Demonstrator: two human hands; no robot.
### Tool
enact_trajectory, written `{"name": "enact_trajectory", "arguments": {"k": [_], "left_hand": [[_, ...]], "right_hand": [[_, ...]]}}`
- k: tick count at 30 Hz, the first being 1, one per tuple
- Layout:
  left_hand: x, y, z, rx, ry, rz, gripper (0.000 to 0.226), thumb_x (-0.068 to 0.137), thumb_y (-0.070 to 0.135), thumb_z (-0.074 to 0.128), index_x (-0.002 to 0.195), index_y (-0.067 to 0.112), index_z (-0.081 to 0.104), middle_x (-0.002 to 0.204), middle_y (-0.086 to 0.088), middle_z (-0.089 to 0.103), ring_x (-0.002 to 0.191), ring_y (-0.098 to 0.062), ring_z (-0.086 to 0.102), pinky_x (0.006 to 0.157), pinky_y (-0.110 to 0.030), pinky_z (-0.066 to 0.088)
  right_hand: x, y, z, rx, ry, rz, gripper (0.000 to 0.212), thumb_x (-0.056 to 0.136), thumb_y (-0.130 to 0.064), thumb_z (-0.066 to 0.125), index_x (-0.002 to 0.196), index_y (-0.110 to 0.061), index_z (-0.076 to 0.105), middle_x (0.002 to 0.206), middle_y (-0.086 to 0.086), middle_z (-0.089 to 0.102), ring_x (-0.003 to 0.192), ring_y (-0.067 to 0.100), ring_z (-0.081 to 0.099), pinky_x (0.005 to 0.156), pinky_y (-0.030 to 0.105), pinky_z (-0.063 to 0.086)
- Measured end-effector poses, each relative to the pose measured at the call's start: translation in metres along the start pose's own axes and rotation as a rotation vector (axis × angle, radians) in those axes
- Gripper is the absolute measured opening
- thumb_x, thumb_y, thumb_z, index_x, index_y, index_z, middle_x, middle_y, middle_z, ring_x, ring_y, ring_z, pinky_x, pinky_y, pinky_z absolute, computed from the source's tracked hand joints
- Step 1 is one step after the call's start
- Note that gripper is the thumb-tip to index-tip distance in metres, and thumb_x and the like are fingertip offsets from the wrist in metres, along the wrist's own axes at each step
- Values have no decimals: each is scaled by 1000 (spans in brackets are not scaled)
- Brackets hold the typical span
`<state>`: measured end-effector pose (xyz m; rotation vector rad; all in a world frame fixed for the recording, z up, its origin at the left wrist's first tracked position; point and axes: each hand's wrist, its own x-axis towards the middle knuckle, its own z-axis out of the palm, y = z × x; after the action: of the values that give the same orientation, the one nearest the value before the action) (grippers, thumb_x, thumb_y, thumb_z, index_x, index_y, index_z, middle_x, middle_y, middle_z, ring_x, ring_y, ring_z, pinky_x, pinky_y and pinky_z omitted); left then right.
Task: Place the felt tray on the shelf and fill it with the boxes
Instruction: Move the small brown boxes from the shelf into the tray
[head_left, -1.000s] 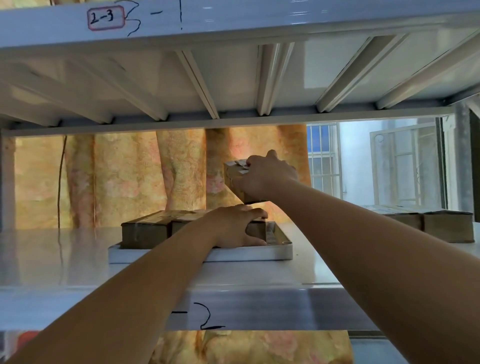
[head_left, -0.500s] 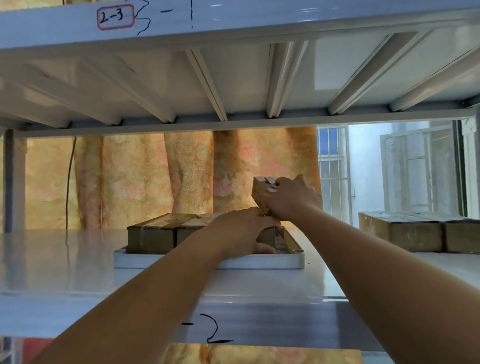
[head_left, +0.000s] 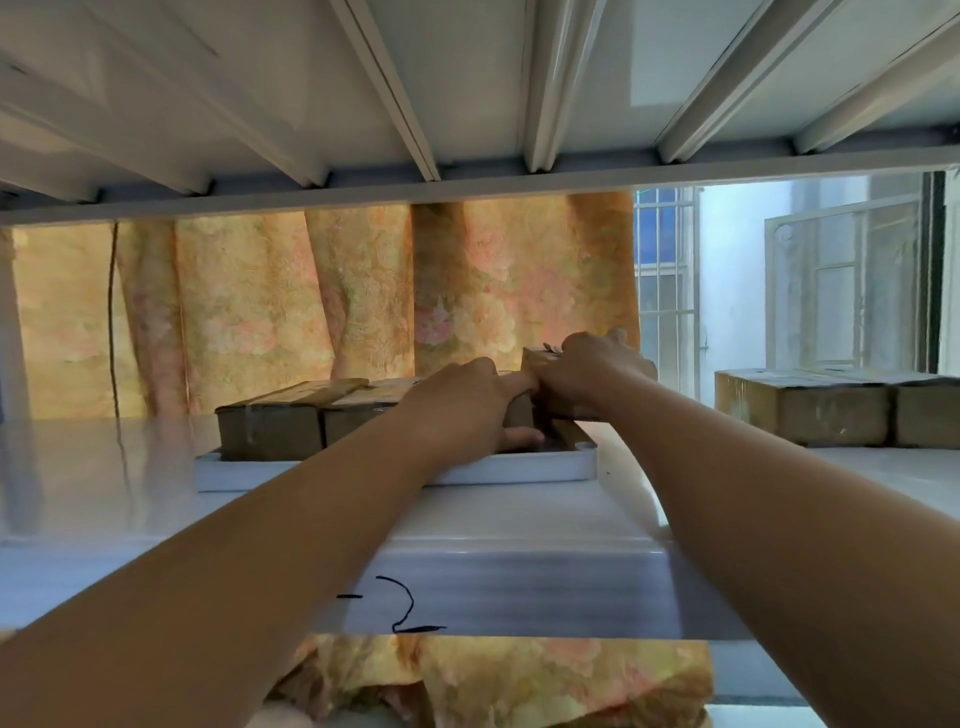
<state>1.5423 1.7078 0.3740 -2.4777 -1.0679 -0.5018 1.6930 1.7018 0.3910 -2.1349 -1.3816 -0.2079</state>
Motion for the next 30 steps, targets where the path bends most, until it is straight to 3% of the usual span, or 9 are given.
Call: {"name": "enact_trajectory", "arguments": {"k": [7,11,14,17,20,24,27,30], "left_hand": [[2,2,2,36,11,-32,61,84,63,49,138,43,31,120,-11,49,106,-30,53,86,-42,50],[2,7,2,155,51,-42,59,85,64,45,138,41,33,123,-8,48,112,-30,50,75,-35,41],[-1,5,1,177,55,-13,57,86,65,40,138,41,34,124,-7,50,111,-28,51,73,-34,39],[-6,0,2,138,104,-4,58,88,66,33,138,37,33,122,-7,53,108,-27,54,72,-35,41],[-10,2,-4,128,211,-81,58,90,64,29,133,28,42,124,-6,56,107,-27,57,73,-35,42],[-16,-18,-26,-121,292,-246,39,93,49,42,117,24,58,131,0,56,112,-21,55,85,-36,47],[-31,-52,-39,-377,286,-348,30,92,41,50,111,22,62,129,2,58,112,-19,55,82,-28,40],[-52,-90,-39,-451,484,-511,26,94,34,48,107,19,63,117,0,64,103,-20,58,79,-26,38]], "right_hand": [[4,2,2,-52,-43,3,53,80,-49,49,124,-19,53,142,16,32,113,37,51,72,37,39],[6,0,2,-99,-28,4,56,83,-53,49,129,-21,50,142,13,33,117,37,48,80,39,41],[4,-2,3,-118,-13,11,53,84,-51,50,128,-20,51,141,13,34,118,37,47,77,38,39],[4,1,3,-22,31,3,53,79,-52,49,121,-19,56,135,13,40,111,36,51,75,37,39],[1,-4,-5,116,155,-5,61,79,-59,42,126,-21,52,136,13,41,111,37,52,81,39,41],[-7,-29,-24,150,222,-88,63,77,-58,49,129,-23,49,137,12,37,110,36,52,86,40,43],[-13,-58,-35,184,189,-177,61,76,-56,46,125,-21,52,134,12,37,105,35,54,87,41,47],[-22,-90,-37,180,199,-260,60,81,-58,41,126,-19,52,136,13,38,107,34,55,80,37,42]]}}
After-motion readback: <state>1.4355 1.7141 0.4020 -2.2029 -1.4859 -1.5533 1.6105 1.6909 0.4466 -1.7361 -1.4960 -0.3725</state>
